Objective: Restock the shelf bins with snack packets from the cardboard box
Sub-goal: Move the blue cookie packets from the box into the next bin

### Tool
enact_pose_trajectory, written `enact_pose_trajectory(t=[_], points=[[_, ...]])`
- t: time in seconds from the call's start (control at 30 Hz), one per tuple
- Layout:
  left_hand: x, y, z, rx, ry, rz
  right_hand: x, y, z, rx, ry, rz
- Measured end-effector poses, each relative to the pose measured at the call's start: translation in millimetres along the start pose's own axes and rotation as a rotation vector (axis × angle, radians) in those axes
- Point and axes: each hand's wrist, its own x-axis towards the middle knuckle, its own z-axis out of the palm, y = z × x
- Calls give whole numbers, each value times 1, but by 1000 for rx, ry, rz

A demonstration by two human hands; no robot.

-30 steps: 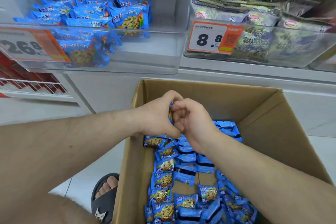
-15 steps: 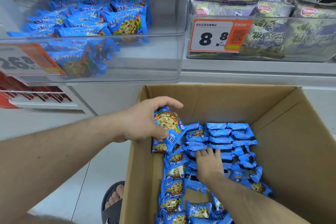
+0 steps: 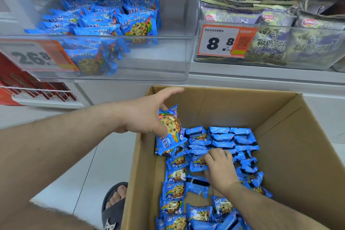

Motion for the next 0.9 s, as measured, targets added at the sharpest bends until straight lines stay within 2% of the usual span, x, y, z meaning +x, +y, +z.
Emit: enact_pose_trajectory(t=[0.17, 0.47, 0.67, 0.77, 0.9], points=[[-12, 9, -11, -26, 70, -49, 10, 11, -85, 98, 466, -138], [-42, 17, -20, -310, 25, 18, 2, -4, -202, 92, 862, -268], [-55, 29, -10, -492, 16, 26, 5, -29, -242, 168, 927, -376], [-57, 37, -4, -623, -86, 5, 9, -42, -255, 188, 910, -460], [-60, 44, 2, -598, -232, 43, 16, -57, -265, 189, 896, -570]])
